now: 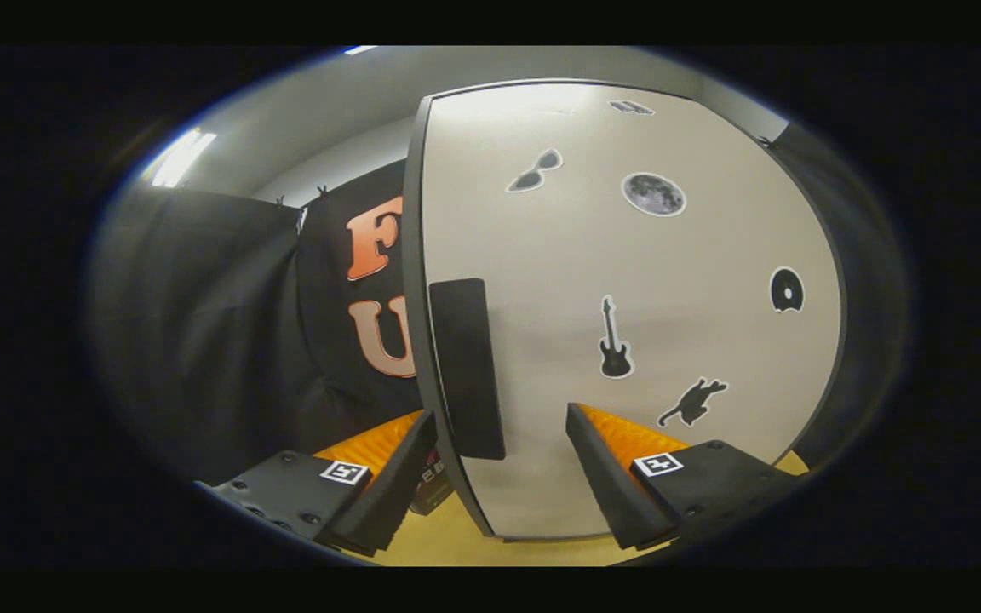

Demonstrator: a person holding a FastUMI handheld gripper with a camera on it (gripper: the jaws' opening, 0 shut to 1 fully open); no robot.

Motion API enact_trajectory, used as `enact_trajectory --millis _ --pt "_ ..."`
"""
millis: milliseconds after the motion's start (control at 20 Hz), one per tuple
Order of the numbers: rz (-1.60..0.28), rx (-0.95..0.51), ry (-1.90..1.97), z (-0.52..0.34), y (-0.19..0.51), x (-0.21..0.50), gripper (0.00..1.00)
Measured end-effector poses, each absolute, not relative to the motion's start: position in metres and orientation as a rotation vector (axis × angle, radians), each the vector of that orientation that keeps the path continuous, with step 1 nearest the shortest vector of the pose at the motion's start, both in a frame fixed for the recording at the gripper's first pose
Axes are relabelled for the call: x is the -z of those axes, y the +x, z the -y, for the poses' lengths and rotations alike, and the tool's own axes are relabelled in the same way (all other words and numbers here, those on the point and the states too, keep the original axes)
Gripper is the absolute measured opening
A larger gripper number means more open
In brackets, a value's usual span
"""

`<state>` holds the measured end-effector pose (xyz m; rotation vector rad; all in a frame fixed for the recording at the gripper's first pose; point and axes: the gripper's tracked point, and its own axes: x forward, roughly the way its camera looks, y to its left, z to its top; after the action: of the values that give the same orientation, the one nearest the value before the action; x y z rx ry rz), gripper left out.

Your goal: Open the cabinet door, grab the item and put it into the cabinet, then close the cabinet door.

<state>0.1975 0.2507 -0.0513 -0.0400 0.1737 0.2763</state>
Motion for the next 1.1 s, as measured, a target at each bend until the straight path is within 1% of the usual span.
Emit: enact_trajectory --millis 200,300,450,500,600,650,700,750,800,950,1100 --pt "-0.15 -0.231 -0.077 -0.254 0.212 0.049 0.98" --pt "-0.125 -0.223 -0.1 -0.258 0.212 0.046 0.95" --pt "-0.125 -0.186 -0.126 -0.258 0.216 0.047 0.95" --pt "-0.127 -0.171 -0.133 -0.257 0.218 0.048 0.93" --pt "-0.128 -0.151 -0.136 -0.256 0.218 0.05 0.84" --pt "-0.127 -0.14 -0.129 -0.256 0.219 0.05 0.82" --pt "-0.128 -0.137 -0.119 -0.257 0.22 0.052 0.73" --pt "-0.135 -0.139 -0.104 -0.258 0.219 0.056 0.7" --pt "-0.142 -0.149 -0.085 -0.263 0.219 0.058 0.58" --pt "-0.148 -0.154 -0.065 -0.264 0.219 0.062 0.42" --pt "-0.132 -0.16 -0.072 -0.264 0.22 0.06 0.34"
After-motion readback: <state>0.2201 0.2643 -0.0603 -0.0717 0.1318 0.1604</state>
